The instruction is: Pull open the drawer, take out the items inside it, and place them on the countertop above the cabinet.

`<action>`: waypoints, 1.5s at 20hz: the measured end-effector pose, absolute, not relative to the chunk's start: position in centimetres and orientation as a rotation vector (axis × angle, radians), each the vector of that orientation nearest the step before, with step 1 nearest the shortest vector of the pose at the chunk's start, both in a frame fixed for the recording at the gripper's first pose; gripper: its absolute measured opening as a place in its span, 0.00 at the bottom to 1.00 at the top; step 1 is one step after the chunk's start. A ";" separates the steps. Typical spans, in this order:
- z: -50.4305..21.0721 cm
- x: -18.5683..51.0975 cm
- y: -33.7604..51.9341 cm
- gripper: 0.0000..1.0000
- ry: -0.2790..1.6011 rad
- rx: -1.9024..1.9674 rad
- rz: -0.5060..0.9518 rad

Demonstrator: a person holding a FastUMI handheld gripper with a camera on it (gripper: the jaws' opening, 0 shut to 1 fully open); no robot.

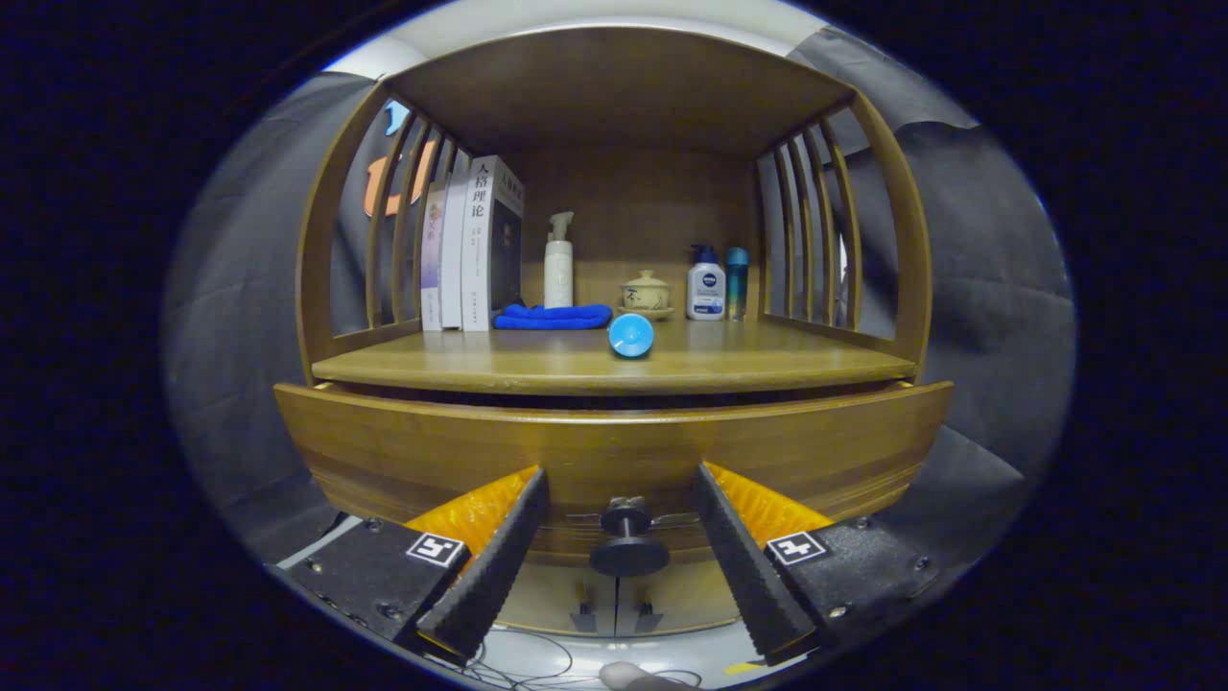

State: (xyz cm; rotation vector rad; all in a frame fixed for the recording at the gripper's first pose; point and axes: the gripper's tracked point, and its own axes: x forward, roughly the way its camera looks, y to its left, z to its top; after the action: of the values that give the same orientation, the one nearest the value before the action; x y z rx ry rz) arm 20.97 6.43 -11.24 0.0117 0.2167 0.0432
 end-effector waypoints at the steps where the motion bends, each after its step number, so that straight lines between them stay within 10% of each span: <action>1: -12.0 21.5 6.4 1.00 0.239 -0.002 0.041; 15: -12.5 22.4 5.8 1.00 0.266 -0.027 0.041; 30: -4.1 2.6 3.6 1.00 0.121 -0.003 0.114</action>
State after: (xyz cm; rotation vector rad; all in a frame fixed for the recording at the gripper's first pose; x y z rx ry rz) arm 2.57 3.59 -4.11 -0.0030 0.1209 0.1145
